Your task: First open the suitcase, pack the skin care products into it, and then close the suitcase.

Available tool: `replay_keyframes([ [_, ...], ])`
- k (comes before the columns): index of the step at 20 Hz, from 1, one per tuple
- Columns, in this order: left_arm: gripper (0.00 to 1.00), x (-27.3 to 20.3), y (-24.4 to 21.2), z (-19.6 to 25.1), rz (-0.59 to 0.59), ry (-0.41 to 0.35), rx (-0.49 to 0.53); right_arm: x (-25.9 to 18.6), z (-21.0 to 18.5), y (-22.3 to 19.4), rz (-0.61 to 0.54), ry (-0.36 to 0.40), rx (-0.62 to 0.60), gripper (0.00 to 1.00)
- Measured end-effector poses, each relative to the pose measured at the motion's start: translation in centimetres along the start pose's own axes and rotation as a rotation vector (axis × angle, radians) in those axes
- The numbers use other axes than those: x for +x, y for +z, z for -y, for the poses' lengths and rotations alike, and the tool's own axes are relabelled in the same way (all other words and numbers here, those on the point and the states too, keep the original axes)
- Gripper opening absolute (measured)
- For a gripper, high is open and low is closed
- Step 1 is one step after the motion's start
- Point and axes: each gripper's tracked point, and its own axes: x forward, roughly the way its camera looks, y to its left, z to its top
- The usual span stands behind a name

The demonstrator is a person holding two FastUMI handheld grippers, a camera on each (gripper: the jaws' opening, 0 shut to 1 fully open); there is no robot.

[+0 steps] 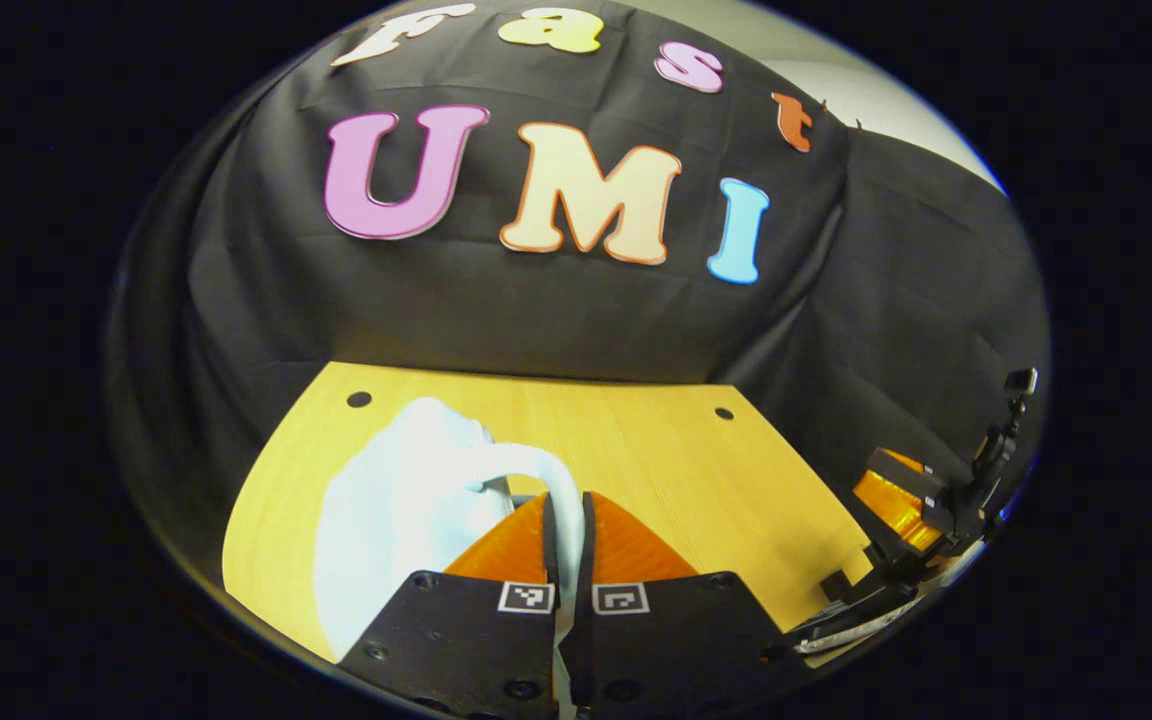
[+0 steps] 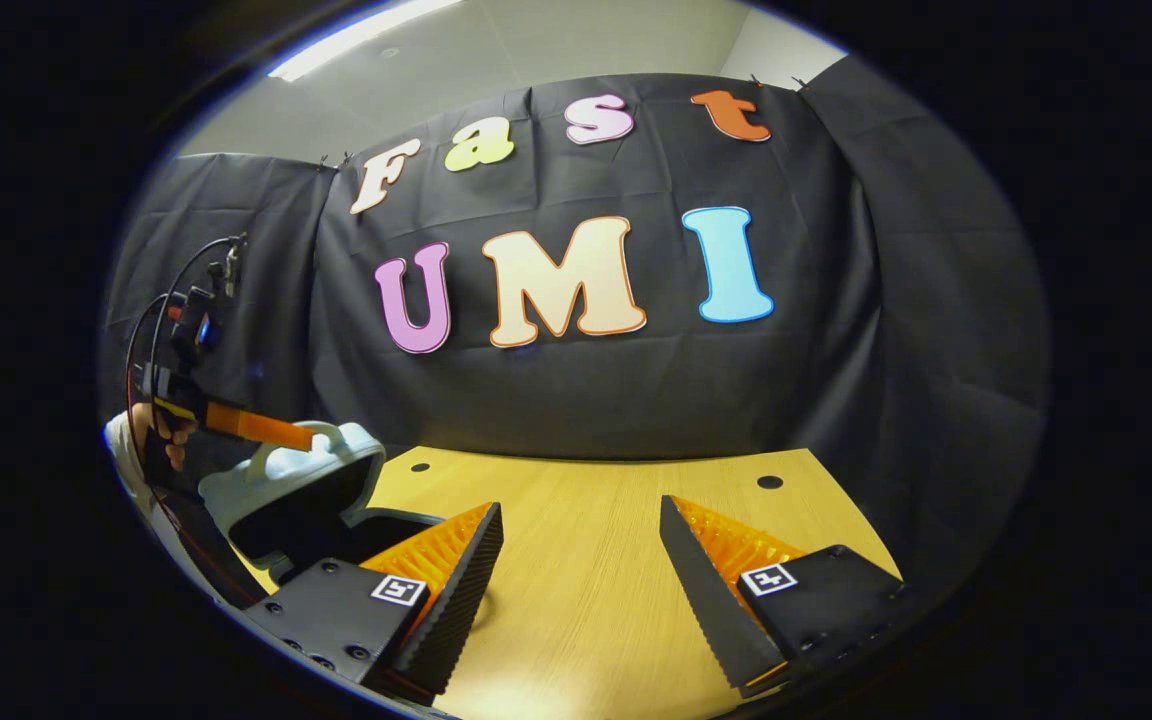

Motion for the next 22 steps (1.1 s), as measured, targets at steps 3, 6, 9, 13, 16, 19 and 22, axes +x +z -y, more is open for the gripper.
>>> replay_keyframes([
  [3, 0.0, 1.6, -2.1, 1.7, -0.036, -0.032, -0.016, -0.6, 0.9, 0.3, 0.001, -0.016, -0.008, 0.98],
  [6, 0.02, 3.2, -4.1, 3.1, -0.074, -0.052, -0.027, -0.8, 1.7, 0.2, -0.006, -0.032, 0.001, 0.98],
  [9, 0.02, 4.7, -6.4, 4.1, -0.119, -0.06, -0.025, -1.1, 2.5, 0.1, -0.013, -0.039, -0.015, 0.98],
  [13, 0.08, 6.4, -9.3, 5.7, -0.155, -0.069, 0.001, -1.3, 3.1, 0.2, -0.016, -0.035, -0.016, 0.98],
  [16, 0.17, 7.0, -9.9, 7.4, -0.123, -0.054, 0.013, -1.4, 3.1, 0.8, -0.003, 0.0, -0.036, 0.98],
  [19, 0.43, 6.4, -7.0, 10.3, -0.012, -0.051, 0.022, -1.5, 2.9, 1.9, 0.019, 0.053, -0.085, 0.98],
  [22, 0.96, 5.0, -1.2, 11.4, 0.181, 0.047, 0.076, -1.8, 2.5, 5.8, 0.099, 0.086, -0.064, 0.98],
])
